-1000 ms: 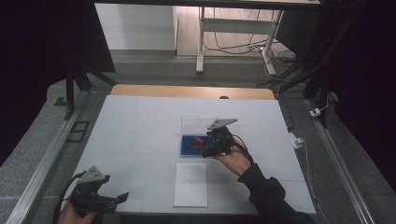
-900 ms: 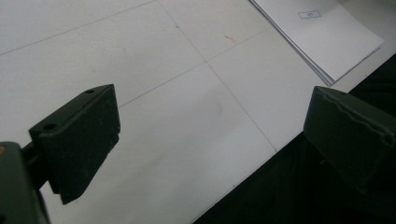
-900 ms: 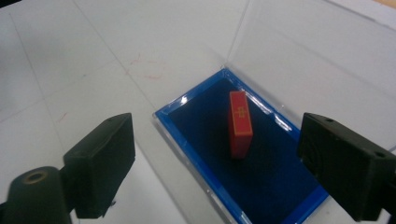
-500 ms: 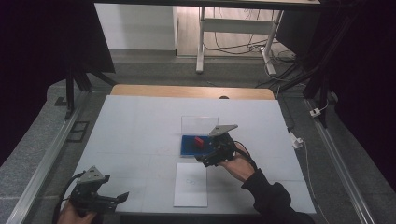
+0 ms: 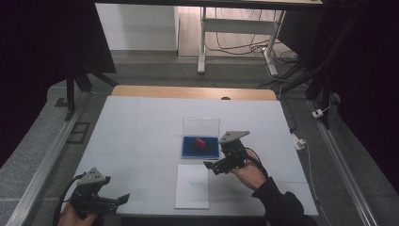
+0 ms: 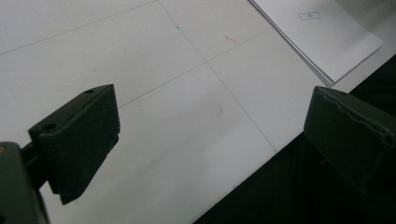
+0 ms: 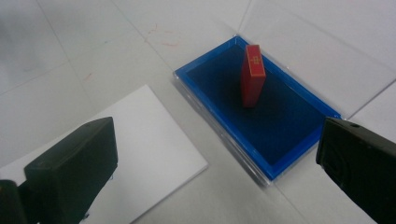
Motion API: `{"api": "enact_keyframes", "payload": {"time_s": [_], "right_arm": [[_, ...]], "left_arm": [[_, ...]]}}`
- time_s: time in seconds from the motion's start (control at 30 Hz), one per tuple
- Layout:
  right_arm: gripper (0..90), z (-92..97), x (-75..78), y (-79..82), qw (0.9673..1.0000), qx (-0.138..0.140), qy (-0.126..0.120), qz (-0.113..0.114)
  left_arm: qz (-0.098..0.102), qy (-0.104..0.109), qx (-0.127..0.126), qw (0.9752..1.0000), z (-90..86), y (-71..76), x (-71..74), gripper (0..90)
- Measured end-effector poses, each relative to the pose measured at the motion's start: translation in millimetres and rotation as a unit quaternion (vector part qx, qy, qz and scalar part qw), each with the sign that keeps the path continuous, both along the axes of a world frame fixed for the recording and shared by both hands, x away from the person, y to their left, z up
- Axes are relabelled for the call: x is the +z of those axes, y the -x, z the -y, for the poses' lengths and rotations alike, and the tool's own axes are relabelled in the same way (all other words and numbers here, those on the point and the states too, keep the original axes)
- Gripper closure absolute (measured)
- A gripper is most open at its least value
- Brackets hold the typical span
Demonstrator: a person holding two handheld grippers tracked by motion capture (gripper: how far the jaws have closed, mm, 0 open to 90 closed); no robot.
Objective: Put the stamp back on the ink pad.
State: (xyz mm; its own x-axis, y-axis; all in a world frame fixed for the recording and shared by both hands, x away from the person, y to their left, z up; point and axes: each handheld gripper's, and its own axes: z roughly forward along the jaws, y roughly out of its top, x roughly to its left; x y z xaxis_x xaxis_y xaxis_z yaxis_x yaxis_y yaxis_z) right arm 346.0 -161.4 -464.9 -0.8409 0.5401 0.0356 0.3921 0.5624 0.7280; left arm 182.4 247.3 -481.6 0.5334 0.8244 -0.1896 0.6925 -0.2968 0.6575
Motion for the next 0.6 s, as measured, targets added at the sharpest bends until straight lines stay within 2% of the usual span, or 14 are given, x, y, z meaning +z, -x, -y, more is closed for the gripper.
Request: {"api": "enact_keyframes", "payload": {"time_s": [0.6], "right_arm": [[0.0, 37.9, 8.9, 30.9, 0.9996, -0.024, -0.012, 0.003]], "left_arm": [[-0.001, 0.0, 0.001, 1.0, 0.0, -0.2, 0.0, 4.2]]}}
